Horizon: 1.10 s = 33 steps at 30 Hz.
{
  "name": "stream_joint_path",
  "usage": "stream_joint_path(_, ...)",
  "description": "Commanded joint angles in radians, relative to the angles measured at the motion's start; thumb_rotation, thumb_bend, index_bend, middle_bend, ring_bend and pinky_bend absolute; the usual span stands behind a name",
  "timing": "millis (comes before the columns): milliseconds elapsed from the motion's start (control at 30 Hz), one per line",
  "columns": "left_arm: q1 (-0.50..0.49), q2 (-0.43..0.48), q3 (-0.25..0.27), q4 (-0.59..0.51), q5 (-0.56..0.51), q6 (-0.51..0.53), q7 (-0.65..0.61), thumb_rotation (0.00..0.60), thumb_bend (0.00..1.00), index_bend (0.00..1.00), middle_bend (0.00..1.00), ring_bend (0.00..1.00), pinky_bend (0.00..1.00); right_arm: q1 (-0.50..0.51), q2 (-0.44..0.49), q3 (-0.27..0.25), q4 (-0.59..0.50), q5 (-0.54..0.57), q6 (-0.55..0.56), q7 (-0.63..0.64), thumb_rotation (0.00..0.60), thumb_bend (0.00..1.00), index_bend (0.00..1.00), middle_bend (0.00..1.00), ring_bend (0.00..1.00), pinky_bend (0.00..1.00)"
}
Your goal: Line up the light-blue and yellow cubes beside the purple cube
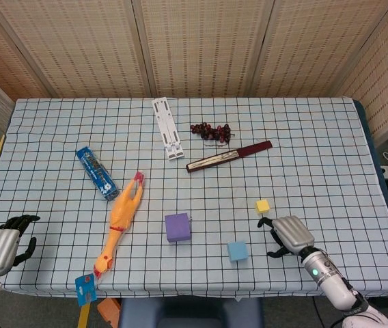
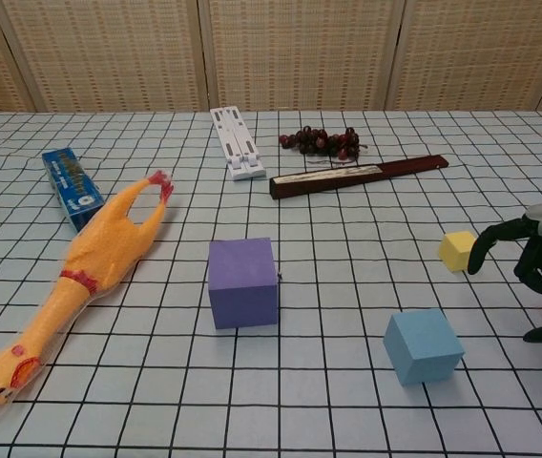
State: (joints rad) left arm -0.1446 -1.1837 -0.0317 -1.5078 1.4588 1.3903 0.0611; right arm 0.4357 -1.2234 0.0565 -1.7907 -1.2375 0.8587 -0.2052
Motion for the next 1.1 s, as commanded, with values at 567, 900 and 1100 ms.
stream_joint_path(567, -0.010, 0.002, 0.001, 0.000, -0.017, -0.029, -0.002, 0.600, 0.49, 0.29, 0.29, 0.27, 0.50, 0.075, -0.058, -0.027, 0.002, 0.018, -0.078, 0.058, 0.600, 0.00, 0.33, 0.83, 0.85, 1.00)
stream_joint_path(900, -0.011, 0.008, 0.008, -0.010, -0.011, -0.034, 0.002, 0.600, 0.49, 0.29, 0.30, 0.29, 0.52, 0.098, -0.145, -0.024, 0.089, 0.047, -0.072, 0.065, 0.600, 0.00, 0.36, 0.83, 0.85, 1.00)
stream_joint_path(1100, -0.013, 0.013, 0.010, -0.012, -0.011, -0.041, -0.005, 0.600, 0.49, 0.29, 0.30, 0.29, 0.53, 0.110, -0.189, -0.023, 0.126, 0.053, -0.079, 0.085, 0.600, 0.00, 0.38, 0.84, 0.86, 1.00)
